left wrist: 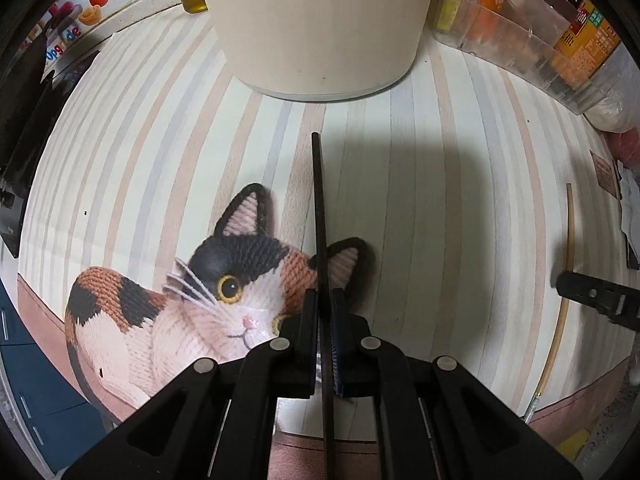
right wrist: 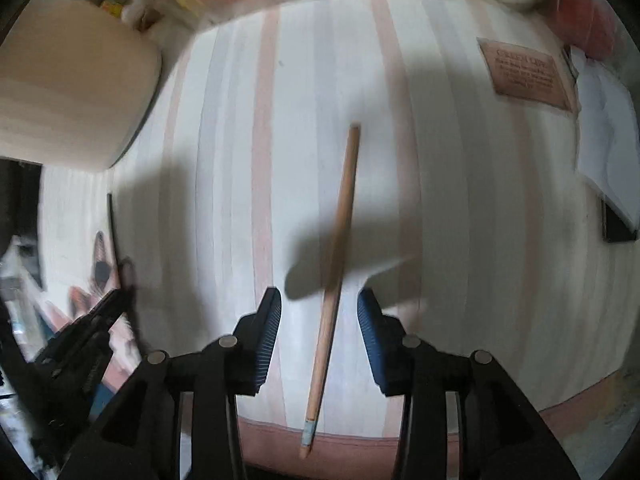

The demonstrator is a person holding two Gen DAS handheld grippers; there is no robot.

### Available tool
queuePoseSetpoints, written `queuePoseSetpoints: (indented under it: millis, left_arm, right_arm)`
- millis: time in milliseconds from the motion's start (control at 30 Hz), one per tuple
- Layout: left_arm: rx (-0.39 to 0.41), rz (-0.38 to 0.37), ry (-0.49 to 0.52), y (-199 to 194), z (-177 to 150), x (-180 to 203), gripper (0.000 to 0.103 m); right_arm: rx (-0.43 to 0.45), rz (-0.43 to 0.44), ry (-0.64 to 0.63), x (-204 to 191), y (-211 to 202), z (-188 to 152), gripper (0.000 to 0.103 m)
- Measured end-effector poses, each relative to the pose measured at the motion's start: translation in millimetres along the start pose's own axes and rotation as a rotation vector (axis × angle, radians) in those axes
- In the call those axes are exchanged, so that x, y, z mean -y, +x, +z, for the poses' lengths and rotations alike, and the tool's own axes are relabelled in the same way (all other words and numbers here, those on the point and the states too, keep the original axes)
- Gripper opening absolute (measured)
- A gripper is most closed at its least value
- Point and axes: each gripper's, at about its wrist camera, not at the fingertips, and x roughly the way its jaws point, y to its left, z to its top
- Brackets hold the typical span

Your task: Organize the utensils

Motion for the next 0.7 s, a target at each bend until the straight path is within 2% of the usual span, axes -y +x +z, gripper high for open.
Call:
queuePoseSetpoints:
  millis: [33,133,167,267,400,700]
  left_arm:
    - [0.001,-0.004,0.001,-0.7,-4.5,-6.3,0.004]
    - [0.000,-0.013,-0.003,1.2,-8.5,-12.1,0.004]
    - [0.000,-0.016,-0.004,1.0,-8.5,-13.0,0.004]
    - [-0.002,-0.024,0.004,4.3,-7.6,-22.2,0.004]
    - [-0.010,-0.027,0.017,4.6,-5.5,-18.1,0.004]
    - [-0.012,-0.028,0.032,5.5,-2.8,-15.3,0.004]
  right_arm:
    - [0.004,-0.027,-0.013,-6.7,2.9,-1.5,0.040]
    - [0.035,-0.090,-0.071,-21.3,10.3,-5.9,0.013]
    - [0.023,-0.071,-0.098,-25.1,14.5,-6.7,0.007]
    - [-0.012,-0.066,-0.201,-39.5,24.5,-9.4,0.007]
    - [-0.034,-0.115,-0.300,-55.7,37.2,-11.2,0.007]
    - [-0.054,-0.146,-0.314,-68.7,59.4,-18.7,0.007]
